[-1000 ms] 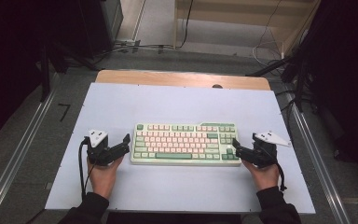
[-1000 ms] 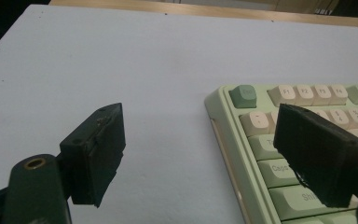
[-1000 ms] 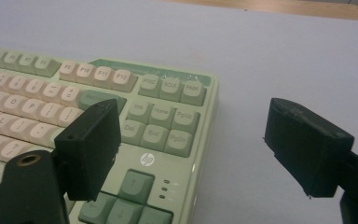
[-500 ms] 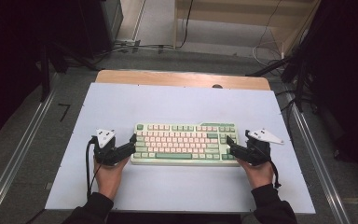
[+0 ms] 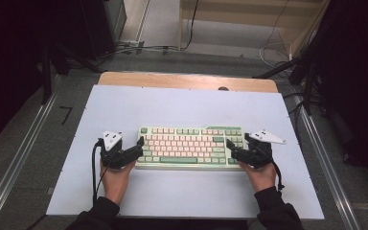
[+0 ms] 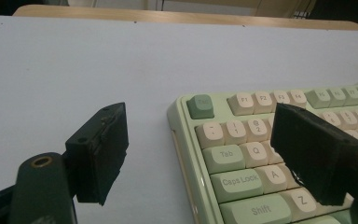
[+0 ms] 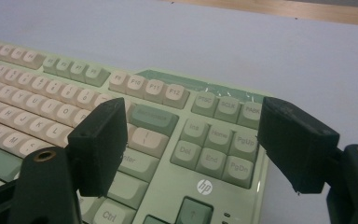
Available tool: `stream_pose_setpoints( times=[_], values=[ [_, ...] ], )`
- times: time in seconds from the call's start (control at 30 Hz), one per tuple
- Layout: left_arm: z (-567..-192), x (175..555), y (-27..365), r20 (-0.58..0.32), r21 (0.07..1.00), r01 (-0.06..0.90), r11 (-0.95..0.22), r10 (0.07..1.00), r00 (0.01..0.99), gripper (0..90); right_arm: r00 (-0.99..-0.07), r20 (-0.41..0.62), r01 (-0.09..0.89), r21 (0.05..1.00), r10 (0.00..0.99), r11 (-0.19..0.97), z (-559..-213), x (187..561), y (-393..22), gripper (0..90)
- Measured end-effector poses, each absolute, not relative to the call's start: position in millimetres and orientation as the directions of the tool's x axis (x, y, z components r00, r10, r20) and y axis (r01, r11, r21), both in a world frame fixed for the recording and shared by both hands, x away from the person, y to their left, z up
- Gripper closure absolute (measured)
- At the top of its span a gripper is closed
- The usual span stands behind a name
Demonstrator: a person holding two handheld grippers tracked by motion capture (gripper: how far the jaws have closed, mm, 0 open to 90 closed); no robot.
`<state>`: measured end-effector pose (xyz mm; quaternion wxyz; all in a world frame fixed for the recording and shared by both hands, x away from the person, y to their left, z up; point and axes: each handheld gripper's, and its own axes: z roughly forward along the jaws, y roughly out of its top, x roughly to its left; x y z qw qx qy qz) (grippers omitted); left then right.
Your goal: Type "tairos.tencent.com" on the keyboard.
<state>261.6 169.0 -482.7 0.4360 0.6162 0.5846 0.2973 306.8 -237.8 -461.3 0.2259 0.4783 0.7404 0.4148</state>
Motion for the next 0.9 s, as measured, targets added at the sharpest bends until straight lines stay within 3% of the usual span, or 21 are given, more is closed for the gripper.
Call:
stream_pose_setpoints(
  times=[0.9],
  values=[
    [-482.4, 273.8, 153.6, -0.156, 0.881, 0.471, 0.052, 0.970, 0.184, 20.3, -0.485, 0.053, 0.505, 0.832, 0.873, 0.230, -460.7, 308.2, -216.5, 22.2]
  ],
)
